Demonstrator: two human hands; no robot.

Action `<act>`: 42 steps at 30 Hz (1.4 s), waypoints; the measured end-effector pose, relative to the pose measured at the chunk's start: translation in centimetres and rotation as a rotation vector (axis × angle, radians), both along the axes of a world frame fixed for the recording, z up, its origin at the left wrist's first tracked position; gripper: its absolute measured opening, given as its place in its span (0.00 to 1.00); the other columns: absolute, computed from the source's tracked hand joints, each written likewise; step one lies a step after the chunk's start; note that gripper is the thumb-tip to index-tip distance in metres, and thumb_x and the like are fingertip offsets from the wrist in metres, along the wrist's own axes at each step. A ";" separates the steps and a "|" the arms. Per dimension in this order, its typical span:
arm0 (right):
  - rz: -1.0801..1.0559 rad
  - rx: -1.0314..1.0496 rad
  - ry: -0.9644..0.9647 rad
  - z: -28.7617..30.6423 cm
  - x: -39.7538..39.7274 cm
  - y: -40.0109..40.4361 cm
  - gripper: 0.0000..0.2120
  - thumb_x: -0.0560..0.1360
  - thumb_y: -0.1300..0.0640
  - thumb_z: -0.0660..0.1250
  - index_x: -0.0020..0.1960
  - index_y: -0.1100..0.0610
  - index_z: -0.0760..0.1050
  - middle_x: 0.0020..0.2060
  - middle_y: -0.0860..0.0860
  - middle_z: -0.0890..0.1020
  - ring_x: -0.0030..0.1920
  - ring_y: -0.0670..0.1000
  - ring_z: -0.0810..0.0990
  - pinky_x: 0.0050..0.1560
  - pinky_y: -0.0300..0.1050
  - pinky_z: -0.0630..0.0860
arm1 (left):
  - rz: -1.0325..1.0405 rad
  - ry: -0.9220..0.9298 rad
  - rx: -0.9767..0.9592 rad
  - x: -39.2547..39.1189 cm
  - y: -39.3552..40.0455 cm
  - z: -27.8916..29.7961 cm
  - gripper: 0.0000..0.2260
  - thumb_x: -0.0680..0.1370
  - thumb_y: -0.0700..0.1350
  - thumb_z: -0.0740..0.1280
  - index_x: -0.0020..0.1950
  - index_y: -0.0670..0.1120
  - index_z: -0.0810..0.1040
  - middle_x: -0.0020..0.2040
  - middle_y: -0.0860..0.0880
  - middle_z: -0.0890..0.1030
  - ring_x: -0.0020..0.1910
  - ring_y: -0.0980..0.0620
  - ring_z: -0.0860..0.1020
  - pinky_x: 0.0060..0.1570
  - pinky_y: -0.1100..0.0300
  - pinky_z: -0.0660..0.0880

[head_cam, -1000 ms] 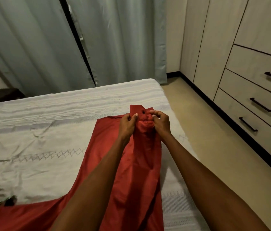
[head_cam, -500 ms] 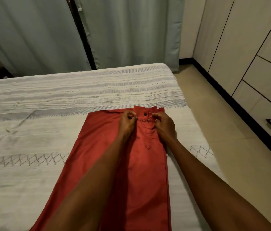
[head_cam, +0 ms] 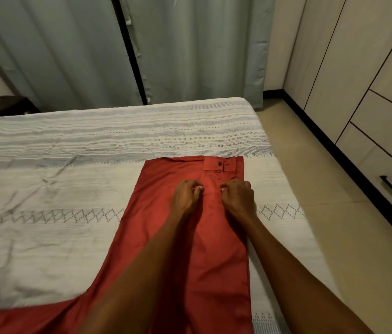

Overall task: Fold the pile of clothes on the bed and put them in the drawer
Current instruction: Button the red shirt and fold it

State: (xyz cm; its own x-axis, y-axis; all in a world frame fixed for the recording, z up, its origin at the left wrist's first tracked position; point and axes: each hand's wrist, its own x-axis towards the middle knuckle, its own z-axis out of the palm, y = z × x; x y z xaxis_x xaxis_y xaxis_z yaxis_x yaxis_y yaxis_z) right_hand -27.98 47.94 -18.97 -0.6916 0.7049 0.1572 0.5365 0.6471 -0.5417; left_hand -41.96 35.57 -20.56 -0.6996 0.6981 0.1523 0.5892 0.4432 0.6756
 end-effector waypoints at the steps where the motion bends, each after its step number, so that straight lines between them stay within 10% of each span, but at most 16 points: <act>1: 0.019 0.011 -0.011 -0.4 0.6 -1.2 0.14 0.79 0.52 0.58 0.55 0.51 0.82 0.54 0.53 0.81 0.57 0.58 0.74 0.55 0.53 0.74 | 0.016 -0.031 0.030 0.8 -1.3 0.0 0.17 0.77 0.54 0.60 0.53 0.48 0.84 0.50 0.47 0.84 0.50 0.46 0.81 0.51 0.52 0.76; 13: 0.251 0.110 -0.027 -0.4 7.1 -24.1 0.13 0.73 0.48 0.60 0.43 0.51 0.82 0.43 0.49 0.83 0.54 0.57 0.79 0.52 0.50 0.75 | 0.515 -0.221 0.374 10.4 -27.8 4.0 0.08 0.82 0.45 0.63 0.52 0.50 0.82 0.46 0.52 0.84 0.41 0.63 0.80 0.41 0.68 0.75; 27: 0.880 -0.318 -0.153 7.0 -6.5 -43.5 0.17 0.83 0.51 0.60 0.72 0.52 0.72 0.69 0.50 0.77 0.67 0.54 0.76 0.65 0.48 0.71 | 1.403 -0.271 0.779 12.2 -49.4 6.0 0.14 0.78 0.48 0.70 0.58 0.42 0.72 0.58 0.41 0.75 0.57 0.40 0.76 0.62 0.44 0.73; 32: 0.861 -0.475 -0.229 8.9 -9.6 -46.9 0.16 0.77 0.45 0.70 0.59 0.54 0.78 0.50 0.52 0.83 0.50 0.52 0.81 0.47 0.44 0.71 | 1.318 -0.724 0.954 13.0 -49.2 6.9 0.26 0.77 0.49 0.73 0.69 0.42 0.66 0.61 0.45 0.76 0.56 0.46 0.77 0.57 0.51 0.76; 37: 0.884 -0.706 -0.106 11.3 -8.9 -46.7 0.11 0.79 0.55 0.69 0.42 0.60 0.79 0.29 0.51 0.81 0.26 0.46 0.76 0.31 0.38 0.70 | 1.163 -0.602 0.992 13.2 -48.7 7.9 0.17 0.79 0.47 0.69 0.65 0.40 0.74 0.60 0.43 0.80 0.55 0.46 0.81 0.51 0.53 0.78; 42: 0.803 -0.998 0.031 14.5 -7.6 -45.5 0.10 0.78 0.54 0.71 0.38 0.52 0.79 0.29 0.47 0.77 0.31 0.48 0.76 0.38 0.43 0.73 | 1.074 -0.454 1.047 13.9 -47.8 10.9 0.10 0.81 0.49 0.67 0.60 0.46 0.76 0.53 0.48 0.81 0.52 0.49 0.81 0.55 0.52 0.80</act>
